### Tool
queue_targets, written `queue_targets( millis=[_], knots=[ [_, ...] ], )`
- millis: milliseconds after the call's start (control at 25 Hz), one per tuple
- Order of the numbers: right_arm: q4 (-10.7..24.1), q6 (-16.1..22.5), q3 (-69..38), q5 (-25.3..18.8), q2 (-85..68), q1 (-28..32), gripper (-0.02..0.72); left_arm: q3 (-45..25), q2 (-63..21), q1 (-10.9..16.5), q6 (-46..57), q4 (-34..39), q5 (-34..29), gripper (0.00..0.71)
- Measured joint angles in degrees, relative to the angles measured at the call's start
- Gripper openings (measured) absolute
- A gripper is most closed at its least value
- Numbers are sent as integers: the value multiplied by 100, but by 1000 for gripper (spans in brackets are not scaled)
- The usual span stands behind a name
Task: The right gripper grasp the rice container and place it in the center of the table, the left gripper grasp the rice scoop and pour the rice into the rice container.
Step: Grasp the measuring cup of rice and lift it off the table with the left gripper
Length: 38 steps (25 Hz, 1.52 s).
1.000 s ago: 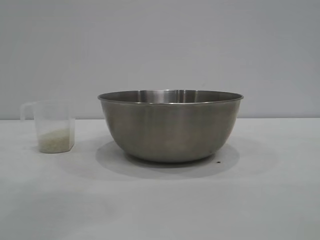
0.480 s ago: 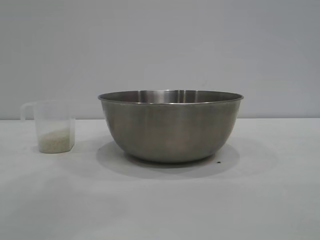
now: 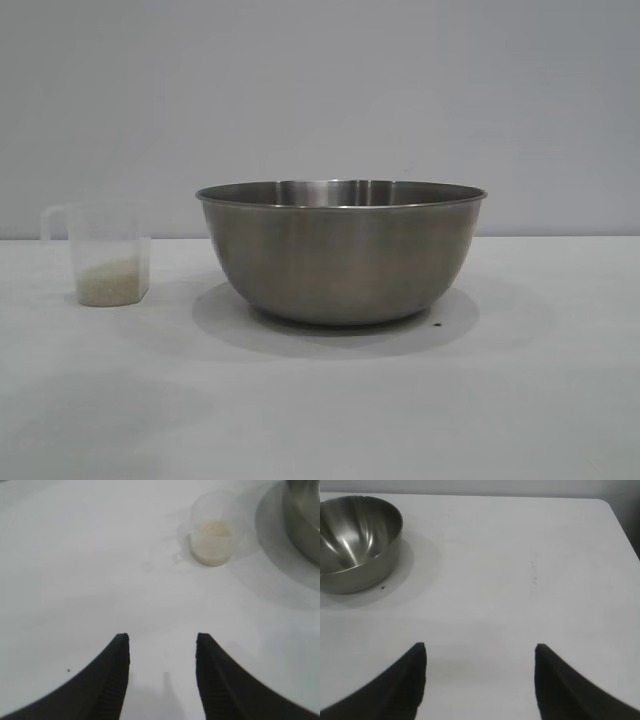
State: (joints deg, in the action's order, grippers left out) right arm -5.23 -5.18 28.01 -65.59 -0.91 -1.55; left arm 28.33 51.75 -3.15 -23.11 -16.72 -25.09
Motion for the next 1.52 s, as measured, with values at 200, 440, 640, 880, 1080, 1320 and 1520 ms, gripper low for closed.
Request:
queue_targets(
  millis=[200, 440, 640, 880, 1080, 1320, 1520],
  knots=[
    [0, 0, 0, 0, 0, 0, 399, 0, 331, 0, -917, -1285, 166, 269],
    [0, 0, 0, 0, 0, 0, 399, -193, 416, 0, -1026, -1829, 939, 269],
    [0, 0, 0, 0, 0, 0, 399, -799, 416, -15, -1048, -2613, 1800, 269],
    [0, 0, 0, 0, 0, 0, 399, -1142, 416, -838, -1048, -2772, 3003, 269],
    [0, 0, 0, 0, 0, 0, 399, -1699, 428, -1811, -1007, -2864, 4355, 269],
    [0, 0, 0, 0, 0, 0, 399, -2006, 848, -2815, -995, -2876, 5628, 269],
    [0, 0, 0, 0, 0, 0, 399, -2006, 1946, -3106, -765, -2820, 6527, 269]
  ],
)
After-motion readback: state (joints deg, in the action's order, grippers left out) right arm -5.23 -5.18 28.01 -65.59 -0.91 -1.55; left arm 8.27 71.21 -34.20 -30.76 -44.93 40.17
